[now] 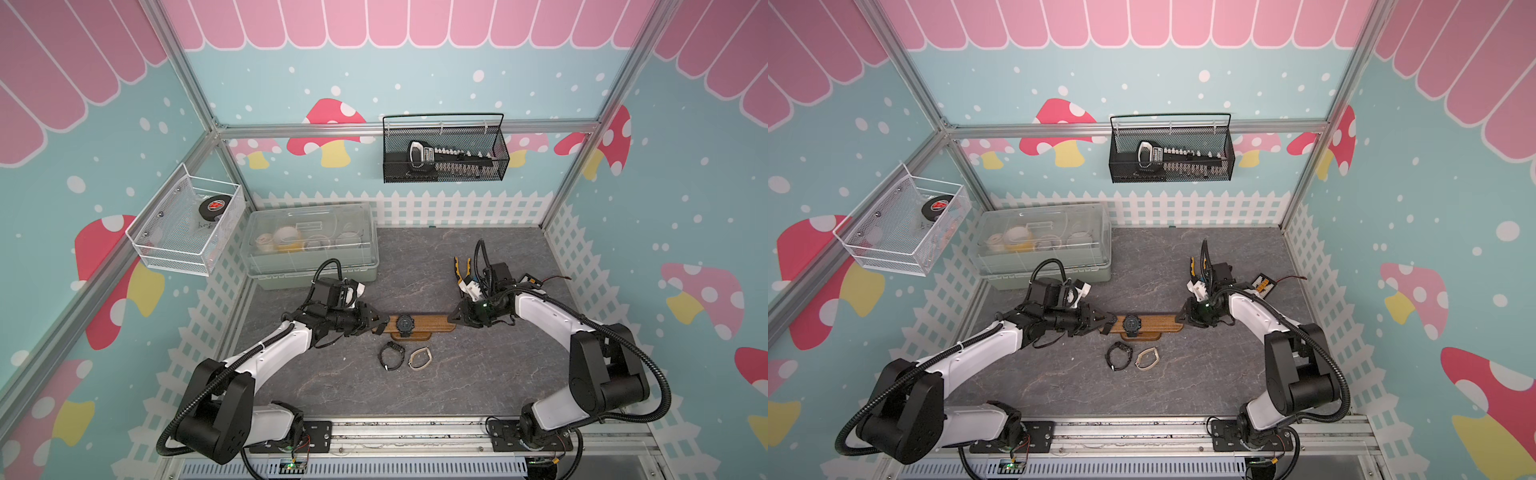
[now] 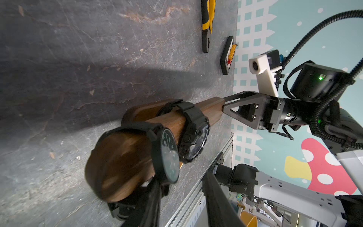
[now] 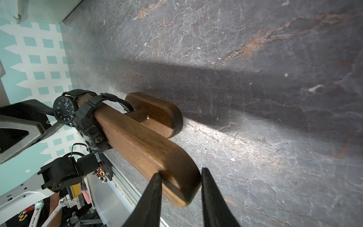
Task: Place watch on stand
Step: Place the watch on the stand.
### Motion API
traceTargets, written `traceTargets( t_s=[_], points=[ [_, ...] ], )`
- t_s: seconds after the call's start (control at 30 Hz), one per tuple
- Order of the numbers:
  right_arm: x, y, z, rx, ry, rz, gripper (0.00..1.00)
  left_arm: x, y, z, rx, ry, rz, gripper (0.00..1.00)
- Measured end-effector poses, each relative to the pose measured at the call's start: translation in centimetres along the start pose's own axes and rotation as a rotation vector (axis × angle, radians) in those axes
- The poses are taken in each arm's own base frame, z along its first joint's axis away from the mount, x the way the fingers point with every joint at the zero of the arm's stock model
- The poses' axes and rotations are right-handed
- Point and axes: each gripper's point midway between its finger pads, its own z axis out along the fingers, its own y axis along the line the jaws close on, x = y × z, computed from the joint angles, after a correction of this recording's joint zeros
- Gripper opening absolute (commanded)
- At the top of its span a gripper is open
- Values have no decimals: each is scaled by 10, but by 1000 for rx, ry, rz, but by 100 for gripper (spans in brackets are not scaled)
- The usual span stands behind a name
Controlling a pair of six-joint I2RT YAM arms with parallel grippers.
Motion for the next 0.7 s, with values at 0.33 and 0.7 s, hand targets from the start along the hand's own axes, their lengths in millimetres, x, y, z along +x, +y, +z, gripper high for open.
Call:
traceTargets(
  t_s=[0.33,0.7],
  points=[
    [0,0,0,0,2,-3,30,-4,5,1,-24,6,-13,37],
    [0,1,1,-9,8,-2,30,0,10,2,-34,12,-24,37]
  ],
)
